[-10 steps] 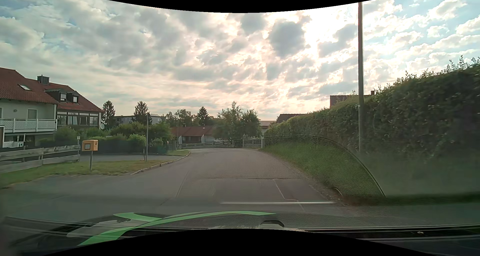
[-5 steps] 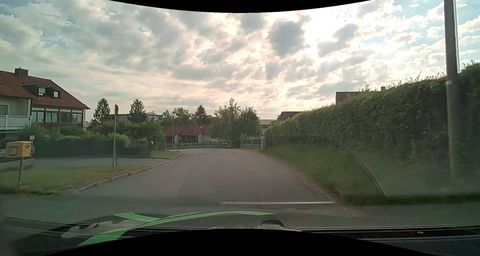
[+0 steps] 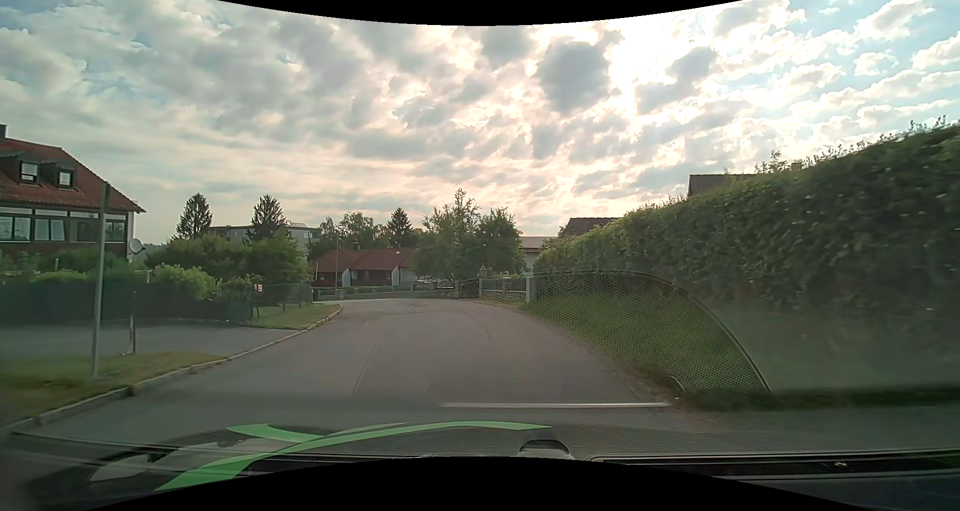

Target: Follow the waypoints while adhering to traffic rules and regulations

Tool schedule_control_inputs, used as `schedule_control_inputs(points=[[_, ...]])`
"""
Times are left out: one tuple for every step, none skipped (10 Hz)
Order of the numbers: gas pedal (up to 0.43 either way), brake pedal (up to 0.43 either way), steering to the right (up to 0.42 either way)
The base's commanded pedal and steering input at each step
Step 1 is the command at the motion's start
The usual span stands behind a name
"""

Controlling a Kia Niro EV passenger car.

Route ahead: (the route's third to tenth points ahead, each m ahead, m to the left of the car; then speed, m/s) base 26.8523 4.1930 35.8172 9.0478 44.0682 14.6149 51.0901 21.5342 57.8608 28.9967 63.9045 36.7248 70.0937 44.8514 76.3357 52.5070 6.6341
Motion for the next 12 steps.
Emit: schedule_control_inputs(points=[[0.15,0.0,-0.008],[0.087,0.0,-0.01],[0.047,0.0,-0.014],[0.0,0.0,-0.014],[0.0,0.0,-0.025],[0.0,0.0,-0.039],[0.0,0.0,-0.048],[0.0,0.0,-0.054],[0.0,0.0,-0.057],[0.0,0.0,-0.057],[0.0,0.0,-0.057],[0.0,0.0,-0.057]])
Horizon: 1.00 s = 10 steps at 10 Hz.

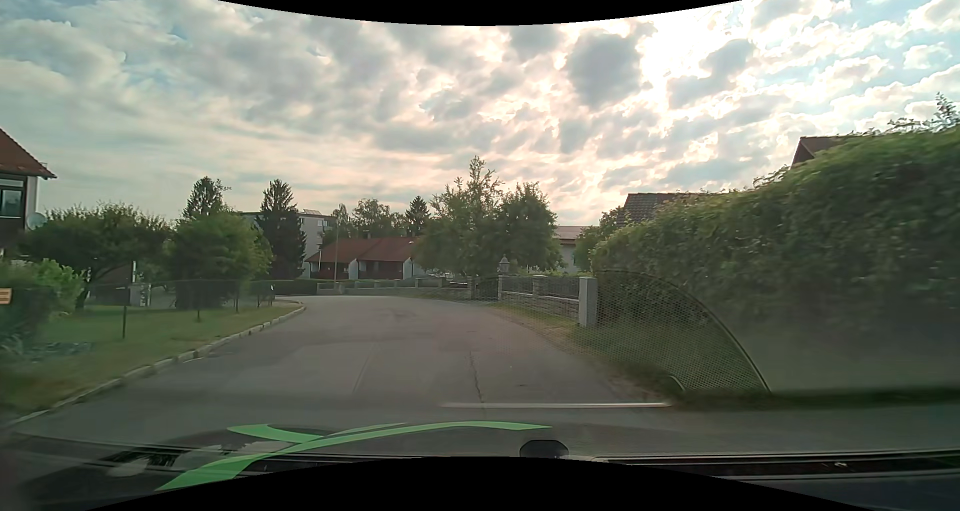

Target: Follow the waypoints while adhering to traffic rules and regulations

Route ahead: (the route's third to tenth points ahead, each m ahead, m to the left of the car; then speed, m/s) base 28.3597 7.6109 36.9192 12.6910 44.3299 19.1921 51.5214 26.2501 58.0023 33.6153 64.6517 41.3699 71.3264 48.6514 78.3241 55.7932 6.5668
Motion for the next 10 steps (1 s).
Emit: schedule_control_inputs(points=[[0.0,0.0,-0.062],[0.0,0.0,-0.07],[0.0,0.0,-0.078],[0.028,0.0,-0.079],[0.028,0.0,-0.077],[0.059,0.0,-0.074],[0.067,0.0,-0.074],[0.067,0.0,-0.075],[0.067,0.0,-0.074],[0.067,0.0,-0.074]])
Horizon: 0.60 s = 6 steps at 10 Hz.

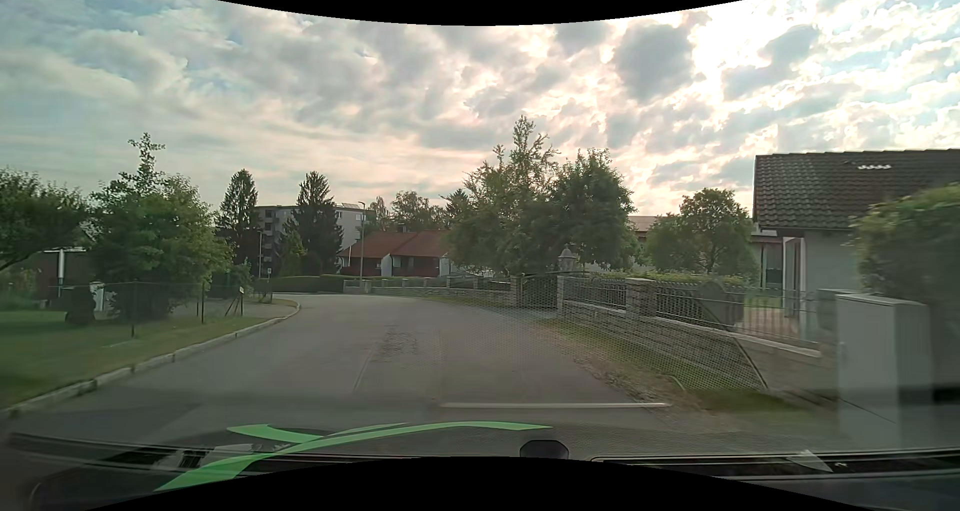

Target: Follow the waypoints while adhering to traffic rules and regulations

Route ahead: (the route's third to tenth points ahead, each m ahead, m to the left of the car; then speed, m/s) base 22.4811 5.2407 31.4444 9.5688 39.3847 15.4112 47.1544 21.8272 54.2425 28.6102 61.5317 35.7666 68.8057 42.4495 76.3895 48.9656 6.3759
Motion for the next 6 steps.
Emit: schedule_control_inputs(points=[[0.067,0.0,-0.074],[0.059,0.0,-0.075],[0.047,0.0,-0.078],[0.047,0.0,-0.077],[0.008,0.0,-0.077],[0.008,0.0,-0.078]])
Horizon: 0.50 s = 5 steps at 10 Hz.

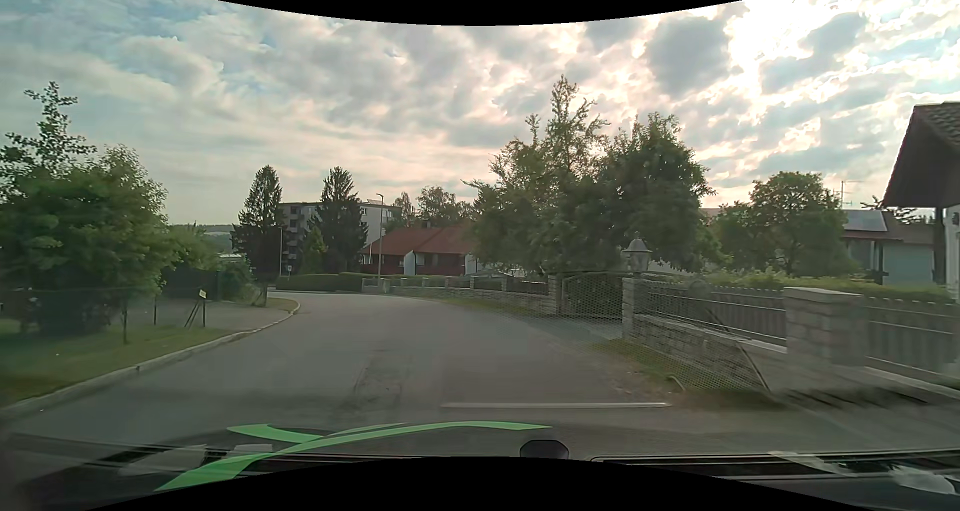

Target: Follow the waypoints while adhering to traffic rules and regulations

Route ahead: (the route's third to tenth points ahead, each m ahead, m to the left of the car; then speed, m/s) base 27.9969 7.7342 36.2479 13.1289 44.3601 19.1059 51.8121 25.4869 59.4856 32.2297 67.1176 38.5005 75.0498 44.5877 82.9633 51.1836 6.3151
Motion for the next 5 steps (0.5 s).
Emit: schedule_control_inputs(points=[[0.008,0.0,-0.077],[0.008,0.0,-0.075],[0.008,0.0,-0.075],[0.02,0.0,-0.076],[0.039,0.0,-0.078]])
